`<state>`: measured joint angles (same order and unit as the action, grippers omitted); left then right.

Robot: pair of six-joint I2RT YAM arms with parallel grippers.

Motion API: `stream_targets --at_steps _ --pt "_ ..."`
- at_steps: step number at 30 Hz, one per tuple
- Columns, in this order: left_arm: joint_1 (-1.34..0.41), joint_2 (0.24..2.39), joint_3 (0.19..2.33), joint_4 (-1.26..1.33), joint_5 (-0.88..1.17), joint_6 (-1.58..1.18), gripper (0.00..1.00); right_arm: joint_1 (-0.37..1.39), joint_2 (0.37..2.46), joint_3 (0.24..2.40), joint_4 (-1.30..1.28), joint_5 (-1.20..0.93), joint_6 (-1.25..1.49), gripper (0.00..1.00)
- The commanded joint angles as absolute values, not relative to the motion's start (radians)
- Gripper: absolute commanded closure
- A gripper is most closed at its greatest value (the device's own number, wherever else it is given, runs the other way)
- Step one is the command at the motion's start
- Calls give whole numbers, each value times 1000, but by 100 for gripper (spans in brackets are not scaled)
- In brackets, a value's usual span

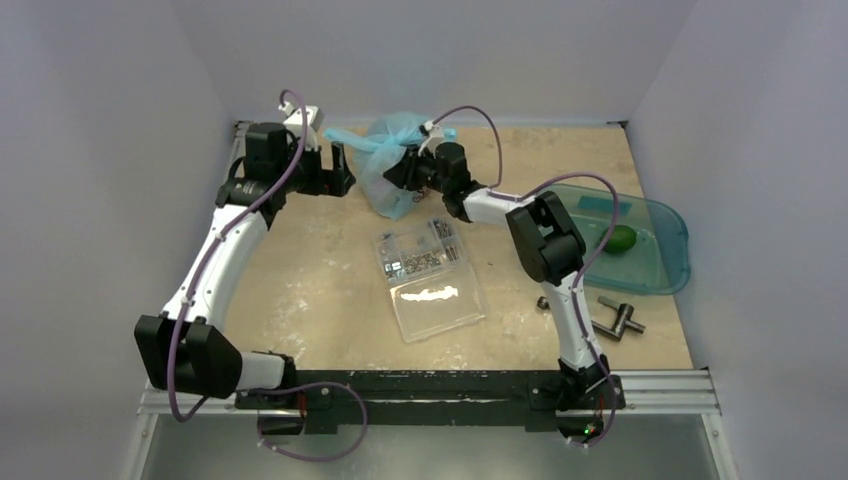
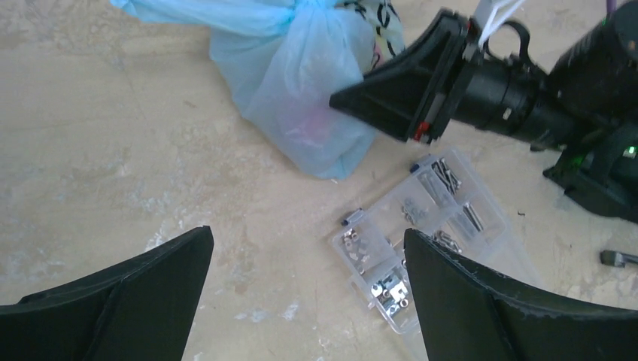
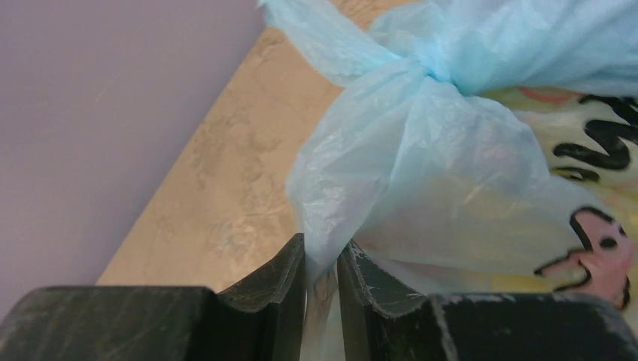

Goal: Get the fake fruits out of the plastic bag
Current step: Move the plastic bag to the center of the board, then untie the plastic bag at the center of the board.

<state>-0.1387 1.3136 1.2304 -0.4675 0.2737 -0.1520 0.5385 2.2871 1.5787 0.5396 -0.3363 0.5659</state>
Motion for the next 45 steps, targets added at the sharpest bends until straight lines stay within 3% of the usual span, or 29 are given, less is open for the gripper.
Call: stream_targets --at_steps 1,11,16,20,27,37,40,45 --pt "-144 1373 1373 -538 218 -115 0 617 2247 1559 678 -379 607 79" --pt "-135 1497 1408 -527 369 -87 9 763 2242 1410 937 -231 861 75" --pt "-133 1584 1490 -618 395 -77 16 810 2206 1359 975 -243 905 66" --pt "-130 1597 1499 -632 365 -67 17 790 2072 1254 871 -226 815 55" --pt "-124 1676 1532 -648 411 -84 25 734 1839 1103 691 -141 640 52" --pt "-127 1793 1583 -683 411 -98 29 664 1853 1257 502 -131 594 52" --pt "-127 1831 1602 -710 391 -98 37 664 1910 1326 481 -132 615 51" --pt "-127 1849 1616 -734 360 -102 62 664 1997 1410 460 -104 760 49"
